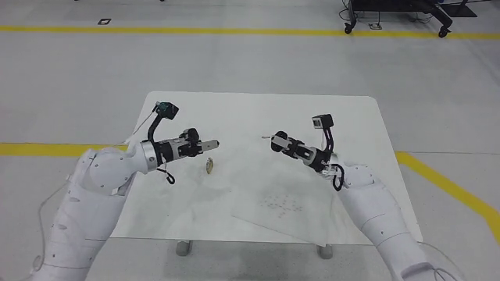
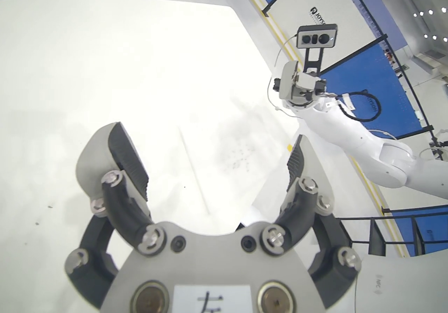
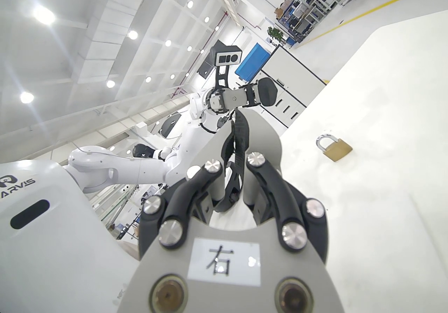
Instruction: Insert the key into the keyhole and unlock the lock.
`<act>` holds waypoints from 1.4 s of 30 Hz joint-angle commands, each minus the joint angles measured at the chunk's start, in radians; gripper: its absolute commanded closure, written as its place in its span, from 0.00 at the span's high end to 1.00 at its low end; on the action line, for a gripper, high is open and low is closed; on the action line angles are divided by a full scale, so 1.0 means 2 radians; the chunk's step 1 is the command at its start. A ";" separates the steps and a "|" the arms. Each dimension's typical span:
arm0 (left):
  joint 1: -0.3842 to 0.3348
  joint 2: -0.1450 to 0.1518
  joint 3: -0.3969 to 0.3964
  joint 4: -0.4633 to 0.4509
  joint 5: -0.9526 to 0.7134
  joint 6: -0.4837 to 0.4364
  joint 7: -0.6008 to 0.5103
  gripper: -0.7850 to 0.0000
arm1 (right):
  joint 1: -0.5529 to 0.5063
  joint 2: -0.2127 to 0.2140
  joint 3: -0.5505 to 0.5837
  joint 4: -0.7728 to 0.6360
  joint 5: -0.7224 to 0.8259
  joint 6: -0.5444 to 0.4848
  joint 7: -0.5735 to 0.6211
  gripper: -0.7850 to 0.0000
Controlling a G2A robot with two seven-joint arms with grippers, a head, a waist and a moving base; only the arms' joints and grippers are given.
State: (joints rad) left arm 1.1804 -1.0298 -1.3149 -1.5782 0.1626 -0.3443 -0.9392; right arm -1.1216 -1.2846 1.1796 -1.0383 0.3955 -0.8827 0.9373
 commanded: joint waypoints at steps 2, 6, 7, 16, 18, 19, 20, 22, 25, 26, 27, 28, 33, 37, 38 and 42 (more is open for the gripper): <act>0.000 0.000 0.000 0.000 -0.006 0.000 0.000 1.00 | 0.000 0.000 0.000 0.000 0.000 0.000 0.000 0.00; 0.013 0.004 0.001 -0.023 0.119 0.028 0.040 1.00 | 0.000 0.000 0.000 0.000 0.000 0.000 0.000 0.00; 0.021 0.005 0.003 -0.037 0.173 0.046 0.054 1.00 | 0.000 0.000 0.000 0.000 0.000 0.000 0.000 0.00; 0.025 0.003 0.080 -0.073 0.365 0.106 -0.001 0.85 | 0.000 0.000 0.000 0.000 0.000 0.000 0.000 0.00; 0.009 -0.001 0.104 -0.055 0.377 0.102 -0.014 0.64 | 0.000 0.000 0.000 0.000 0.000 0.000 0.000 0.00; -0.001 -0.003 0.113 -0.046 0.381 0.101 -0.018 0.57 | 0.000 0.000 0.000 0.000 0.000 0.000 0.000 0.00; -0.008 -0.005 0.121 -0.036 0.381 0.103 -0.018 0.57 | 0.000 0.000 0.000 0.000 0.000 0.000 0.000 0.00; -0.023 -0.009 0.135 -0.019 0.376 0.099 -0.025 0.50 | 0.000 0.000 0.000 0.000 0.000 0.000 0.000 0.00; -0.040 -0.015 0.150 0.001 0.371 0.100 -0.028 0.45 | 0.000 0.000 0.000 0.000 0.000 0.000 0.000 0.00; -0.045 -0.016 0.154 0.007 0.372 0.101 -0.030 0.44 | 0.000 0.000 0.000 0.000 0.000 0.000 0.000 0.00; -0.049 -0.017 0.158 0.013 0.371 0.102 -0.033 0.45 | 0.000 0.000 0.000 0.000 0.000 0.000 0.000 0.00; -0.053 -0.019 0.162 0.018 0.368 0.103 -0.035 0.45 | 0.000 0.000 0.000 0.000 0.000 0.000 0.000 0.00; -0.069 -0.025 0.174 0.042 0.366 0.118 -0.040 0.40 | 0.000 0.000 0.000 0.000 0.000 0.000 0.000 0.00; -0.078 -0.029 0.183 0.054 0.363 0.119 -0.045 0.33 | 0.000 0.000 0.000 0.000 0.000 0.000 0.000 0.00; -0.080 -0.030 0.185 0.056 0.363 0.120 -0.047 0.27 | 0.000 0.000 0.000 0.000 0.000 0.000 0.000 0.00; -0.086 -0.033 0.192 0.064 0.365 0.125 -0.060 0.00 | 0.000 0.000 0.000 0.000 0.000 0.000 0.000 0.00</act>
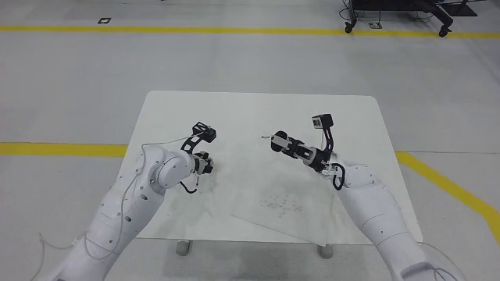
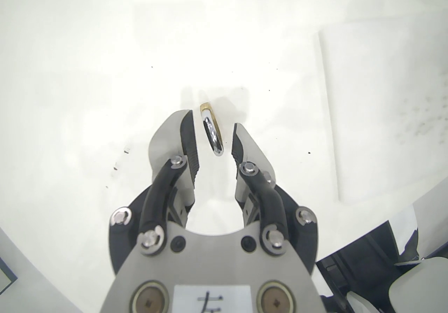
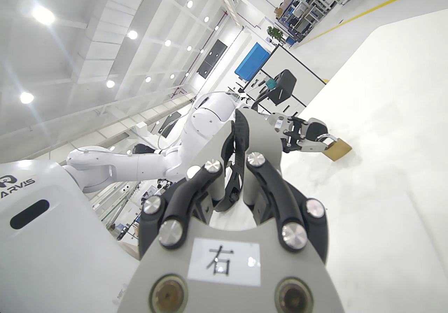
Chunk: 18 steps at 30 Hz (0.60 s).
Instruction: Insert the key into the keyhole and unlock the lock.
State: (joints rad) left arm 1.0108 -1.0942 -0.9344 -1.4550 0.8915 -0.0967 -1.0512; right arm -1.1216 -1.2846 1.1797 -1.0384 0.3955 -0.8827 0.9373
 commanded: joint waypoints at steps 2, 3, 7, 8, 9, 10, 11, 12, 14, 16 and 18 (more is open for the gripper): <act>-0.003 -0.002 0.005 0.004 0.004 0.003 -0.008 0.00 | 0.000 0.000 0.000 0.000 0.000 0.000 0.000 0.00; -0.003 -0.003 0.004 0.005 0.001 0.008 -0.002 0.00 | 0.000 0.000 0.000 0.000 0.000 0.000 0.000 0.00; -0.001 -0.004 0.002 0.008 0.002 0.011 0.008 0.00 | 0.000 0.000 0.000 0.000 0.000 0.000 0.000 0.00; -0.001 -0.004 0.002 0.009 0.002 0.010 0.011 0.00 | 0.000 0.000 0.000 0.000 0.000 0.000 0.000 0.00; 0.000 -0.004 0.001 0.010 0.002 0.009 0.015 0.00 | 0.000 0.000 0.000 0.000 0.000 0.000 0.000 0.00; 0.001 -0.004 0.001 0.011 -0.001 0.008 0.021 0.00 | 0.000 0.000 0.000 0.000 0.000 0.000 0.000 0.00; 0.002 -0.005 -0.001 0.013 -0.003 0.007 0.024 0.00 | 0.000 0.000 0.000 0.000 0.000 0.000 0.000 0.00; 0.001 -0.005 -0.001 0.015 -0.003 0.006 0.026 0.00 | 0.000 0.000 0.000 0.000 0.000 0.000 0.000 0.00; 0.002 -0.005 -0.001 0.016 -0.004 0.004 0.028 0.00 | 0.000 0.000 0.000 0.000 0.000 0.000 0.000 0.00; 0.003 -0.006 0.000 0.015 -0.002 0.004 0.024 0.00 | 0.000 0.000 0.000 0.000 0.000 0.000 0.000 0.00; 0.003 -0.006 0.001 0.014 -0.001 0.006 0.022 0.00 | 0.000 0.000 0.000 0.000 0.000 0.000 0.000 0.00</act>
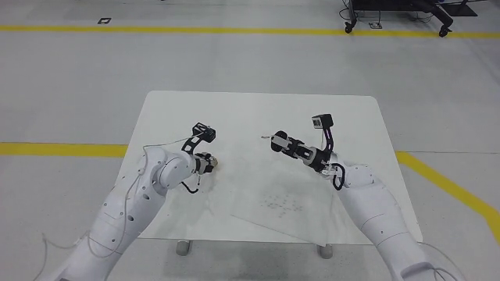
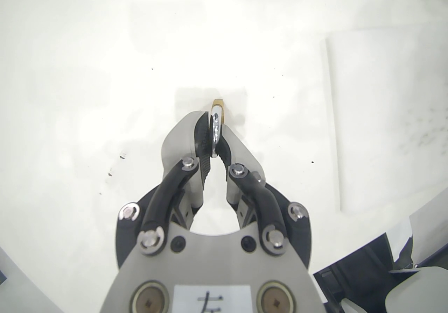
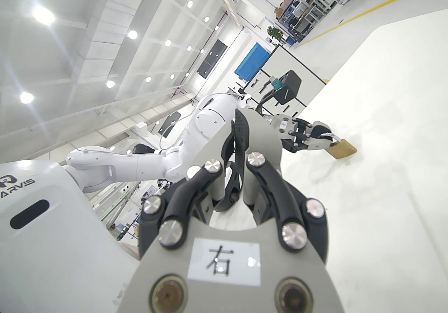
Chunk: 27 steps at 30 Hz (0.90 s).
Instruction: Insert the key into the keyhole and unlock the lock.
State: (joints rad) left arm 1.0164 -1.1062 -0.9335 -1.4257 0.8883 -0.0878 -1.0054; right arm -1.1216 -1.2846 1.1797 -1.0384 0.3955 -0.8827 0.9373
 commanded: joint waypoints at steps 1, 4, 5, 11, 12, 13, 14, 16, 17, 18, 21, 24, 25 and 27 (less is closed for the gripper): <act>0.000 -0.001 0.001 -0.001 0.000 0.003 -0.002 0.00 | 0.000 0.000 0.000 0.000 0.000 0.000 0.000 0.00; 0.000 -0.002 0.001 -0.003 -0.001 0.005 -0.003 0.47 | 0.000 0.000 0.000 0.000 0.000 0.000 0.000 0.00; 0.000 -0.002 0.001 -0.003 -0.001 0.005 -0.003 0.50 | 0.000 0.000 0.000 0.000 0.000 0.000 0.000 0.00; -0.001 -0.004 0.001 -0.007 0.000 0.006 -0.005 0.67 | 0.000 0.000 0.000 0.000 0.000 0.000 0.000 0.00; -0.001 -0.004 0.001 -0.008 0.000 0.005 -0.005 0.64 | 0.000 0.000 0.000 0.000 0.000 0.000 0.000 0.00; -0.002 -0.004 0.001 -0.008 0.000 0.005 -0.005 0.56 | 0.000 0.000 0.000 0.000 0.000 0.000 0.000 0.00; -0.002 -0.005 0.001 -0.008 -0.001 0.004 -0.005 0.51 | 0.000 0.000 0.000 0.000 0.000 0.000 0.000 0.00; -0.003 -0.005 0.002 -0.008 -0.001 0.004 -0.005 0.44 | 0.000 0.000 0.000 0.000 0.000 0.000 0.000 0.00; -0.004 -0.006 0.003 -0.008 -0.001 0.003 -0.005 0.38 | 0.000 0.000 0.000 0.000 0.000 0.000 0.000 0.00; -0.005 -0.006 0.003 -0.007 0.000 0.003 -0.006 0.31 | 0.000 0.000 0.000 0.000 0.000 0.000 0.000 0.00; -0.007 -0.007 0.005 -0.005 0.000 0.002 -0.007 0.03 | 0.000 0.000 0.000 0.000 0.000 0.000 0.000 0.00; -0.009 -0.009 0.007 -0.001 0.002 0.003 -0.009 0.00 | 0.000 0.000 0.000 0.000 0.000 0.000 0.000 0.00; -0.010 -0.009 0.008 0.001 0.002 0.003 -0.011 0.00 | 0.000 0.000 0.000 0.000 0.000 0.000 0.000 0.00; -0.012 -0.010 0.009 0.003 0.005 0.004 -0.015 0.00 | 0.000 0.000 0.000 0.000 0.000 0.000 0.000 0.00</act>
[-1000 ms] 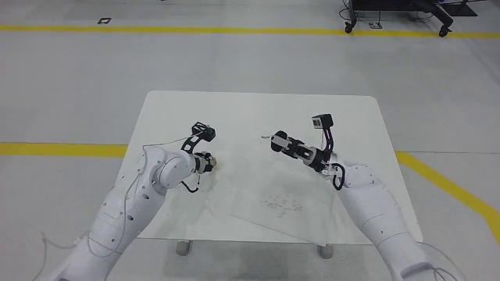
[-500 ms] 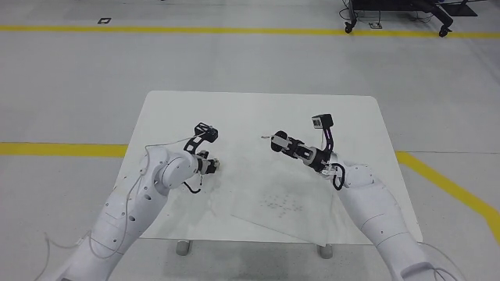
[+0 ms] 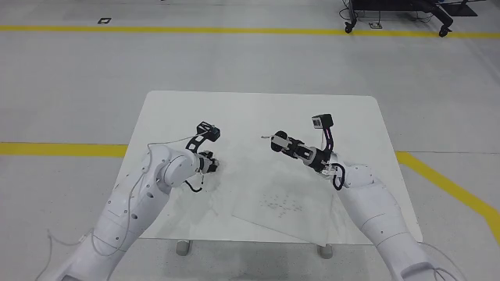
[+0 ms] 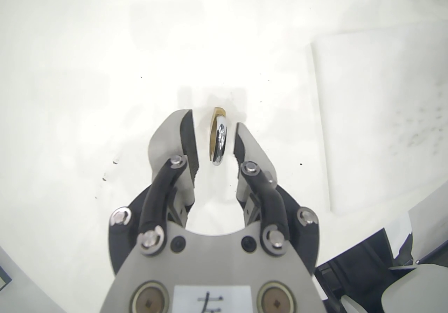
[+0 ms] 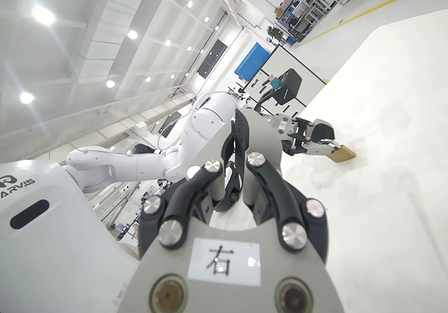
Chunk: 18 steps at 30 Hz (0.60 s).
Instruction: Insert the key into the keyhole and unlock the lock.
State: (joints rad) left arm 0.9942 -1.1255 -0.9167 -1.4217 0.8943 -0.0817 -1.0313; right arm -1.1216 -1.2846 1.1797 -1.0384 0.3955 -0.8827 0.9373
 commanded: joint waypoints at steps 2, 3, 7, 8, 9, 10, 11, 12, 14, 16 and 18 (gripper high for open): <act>-0.001 0.000 -0.001 0.002 0.004 0.002 -0.002 0.00 | 0.000 0.000 0.000 0.000 0.000 0.000 0.000 0.00; -0.001 0.000 -0.001 0.002 0.006 0.002 -0.002 0.00 | 0.000 0.000 0.000 0.000 0.000 0.000 0.000 0.00; 0.000 0.000 -0.007 0.004 0.006 0.003 0.009 0.00 | 0.000 0.000 0.000 0.000 0.000 0.000 0.000 0.00; 0.001 -0.001 -0.009 0.004 0.001 0.002 0.014 0.00 | 0.000 0.000 0.000 0.000 0.000 0.000 0.000 0.00; 0.001 -0.001 -0.012 0.005 -0.005 -0.002 0.019 0.00 | 0.000 0.000 0.000 0.000 0.000 0.000 0.000 0.00; 0.002 -0.001 -0.017 0.004 -0.013 -0.005 0.027 0.00 | 0.000 0.000 0.000 0.000 0.000 0.000 0.000 0.00; 0.003 0.000 -0.023 0.003 -0.028 -0.011 0.035 0.00 | 0.000 0.000 0.000 0.000 0.000 0.000 0.000 0.00; 0.005 0.000 -0.032 0.001 -0.045 -0.020 0.044 0.00 | 0.000 0.000 0.000 0.000 0.000 0.000 0.000 0.00; 0.010 0.003 -0.054 -0.003 -0.082 -0.040 0.058 0.00 | 0.000 0.000 0.000 0.000 0.000 0.000 0.000 0.00; 0.018 0.006 -0.080 -0.007 -0.122 -0.061 0.070 0.00 | 0.000 0.000 0.000 0.000 0.000 0.000 0.000 0.00; 0.027 0.009 -0.105 -0.008 -0.170 -0.080 0.080 0.00 | 0.000 0.000 0.000 0.000 0.000 0.000 0.000 0.00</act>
State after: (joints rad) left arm 1.0371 -1.1106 -1.0953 -1.4367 0.6207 -0.2191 -0.8814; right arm -1.1216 -1.2846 1.1797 -1.0384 0.3955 -0.8827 0.9373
